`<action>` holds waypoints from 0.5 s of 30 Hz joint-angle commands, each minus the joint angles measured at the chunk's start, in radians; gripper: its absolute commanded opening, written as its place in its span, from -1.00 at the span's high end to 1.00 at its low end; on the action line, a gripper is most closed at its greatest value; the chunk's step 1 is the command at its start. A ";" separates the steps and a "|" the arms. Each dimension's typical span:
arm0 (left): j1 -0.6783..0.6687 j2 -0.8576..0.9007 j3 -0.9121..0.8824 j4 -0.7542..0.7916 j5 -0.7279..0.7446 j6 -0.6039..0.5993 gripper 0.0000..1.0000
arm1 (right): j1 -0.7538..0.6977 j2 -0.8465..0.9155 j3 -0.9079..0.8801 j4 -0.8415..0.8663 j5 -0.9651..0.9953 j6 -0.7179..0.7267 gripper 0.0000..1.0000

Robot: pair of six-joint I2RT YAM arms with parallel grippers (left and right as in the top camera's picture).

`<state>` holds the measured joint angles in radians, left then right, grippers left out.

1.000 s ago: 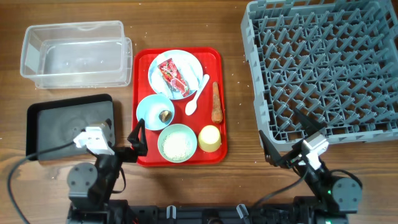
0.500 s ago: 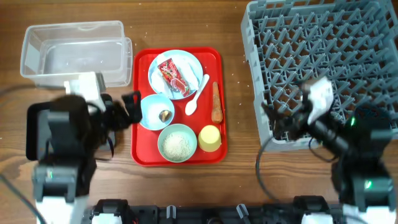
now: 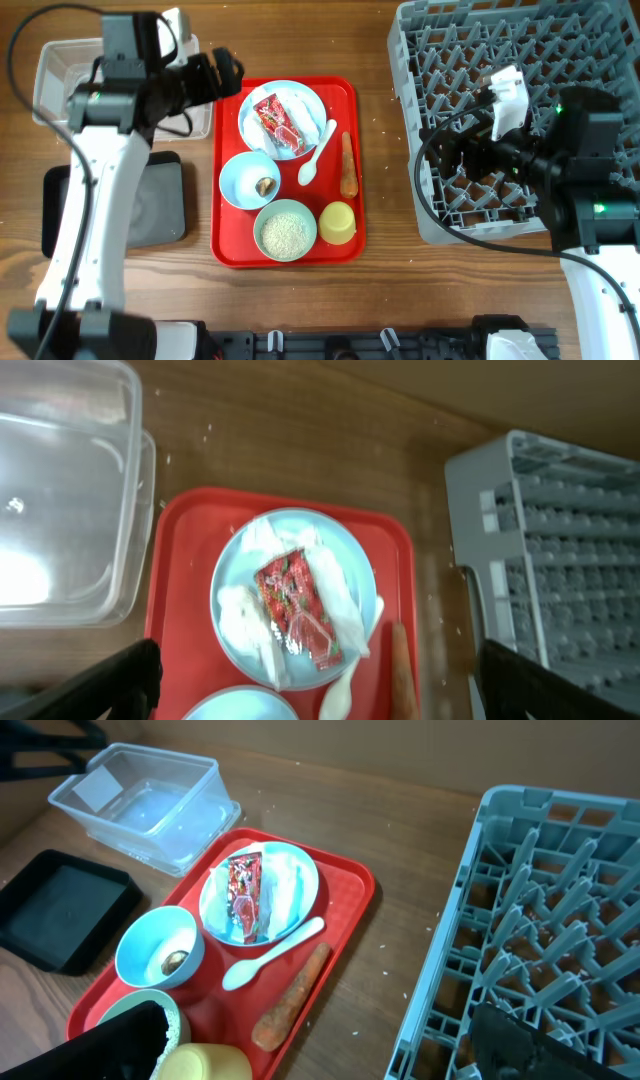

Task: Sort waste into correct bins and load items into the dishwasher rack
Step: 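Reach the left gripper to the red wrapper on the blue plate and grasp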

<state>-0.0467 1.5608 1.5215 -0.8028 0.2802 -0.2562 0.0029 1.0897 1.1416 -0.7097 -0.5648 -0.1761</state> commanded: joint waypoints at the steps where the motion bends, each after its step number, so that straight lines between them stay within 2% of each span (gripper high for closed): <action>1: -0.067 0.072 0.014 0.071 -0.113 -0.008 -0.99 | -0.004 0.018 0.023 0.001 -0.004 0.019 -0.99; 3: -0.124 0.127 0.014 0.077 -0.245 -0.009 -0.99 | -0.004 0.019 0.023 -0.003 0.002 0.019 -0.99; 6: -0.195 0.228 0.014 0.078 -0.321 -0.030 -1.00 | -0.004 0.019 0.023 -0.017 0.036 0.019 -0.99; 8: -0.225 0.298 0.014 0.073 -0.375 -0.129 -0.99 | -0.004 0.019 0.023 -0.037 0.042 0.018 -1.00; 12: -0.232 0.387 0.014 0.055 -0.380 -0.295 -1.00 | -0.004 0.019 0.022 -0.080 0.049 0.018 -0.99; 15: -0.232 0.444 0.014 0.068 -0.360 -0.306 -0.99 | -0.004 0.019 0.022 -0.097 0.049 0.018 -1.00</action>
<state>-0.2798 1.9625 1.5234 -0.7456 -0.0635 -0.4866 0.0029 1.1011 1.1416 -0.7998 -0.5293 -0.1646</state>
